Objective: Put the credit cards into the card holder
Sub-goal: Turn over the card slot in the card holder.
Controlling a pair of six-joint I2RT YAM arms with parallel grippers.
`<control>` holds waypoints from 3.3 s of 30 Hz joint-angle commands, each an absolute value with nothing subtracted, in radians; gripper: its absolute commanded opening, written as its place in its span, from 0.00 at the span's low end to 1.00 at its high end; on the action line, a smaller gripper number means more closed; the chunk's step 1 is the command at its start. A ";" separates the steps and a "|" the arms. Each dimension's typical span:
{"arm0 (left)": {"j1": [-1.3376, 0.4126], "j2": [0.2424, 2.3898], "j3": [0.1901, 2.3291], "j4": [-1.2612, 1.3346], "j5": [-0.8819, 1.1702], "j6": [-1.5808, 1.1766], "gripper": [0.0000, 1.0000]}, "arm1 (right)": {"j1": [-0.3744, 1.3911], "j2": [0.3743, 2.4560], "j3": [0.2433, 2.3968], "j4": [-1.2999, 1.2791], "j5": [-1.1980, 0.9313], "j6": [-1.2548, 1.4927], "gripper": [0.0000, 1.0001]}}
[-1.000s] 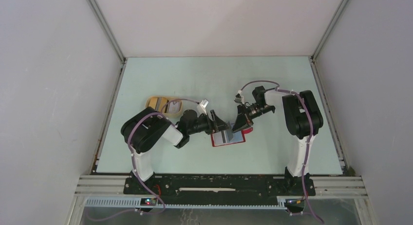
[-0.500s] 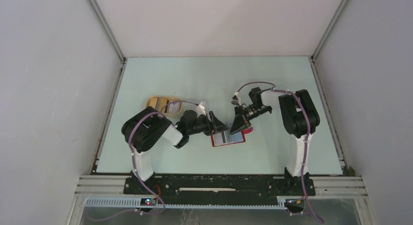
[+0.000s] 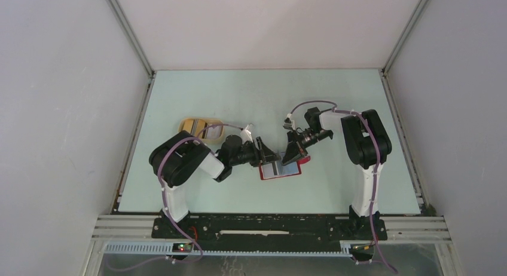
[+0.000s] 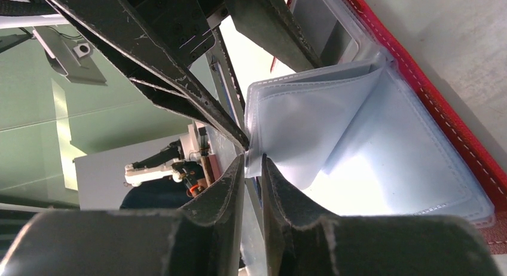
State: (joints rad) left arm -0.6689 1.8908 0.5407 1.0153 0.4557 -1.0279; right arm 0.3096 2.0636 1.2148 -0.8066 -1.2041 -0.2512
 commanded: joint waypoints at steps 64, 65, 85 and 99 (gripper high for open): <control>-0.661 1.865 0.515 1.085 0.451 -1.026 0.33 | 0.431 1.972 1.238 -0.735 -1.142 -0.244 0.23; -0.661 1.865 0.515 1.084 0.452 -1.026 0.33 | 0.434 1.974 1.238 -0.731 -1.135 -0.237 0.23; -0.657 1.859 0.498 1.111 0.445 -1.036 0.41 | 0.388 2.022 1.207 -0.673 -0.908 -0.127 0.09; -0.641 1.813 0.454 1.099 0.440 -1.023 0.40 | 0.382 2.029 1.209 -0.676 -0.890 -0.127 0.08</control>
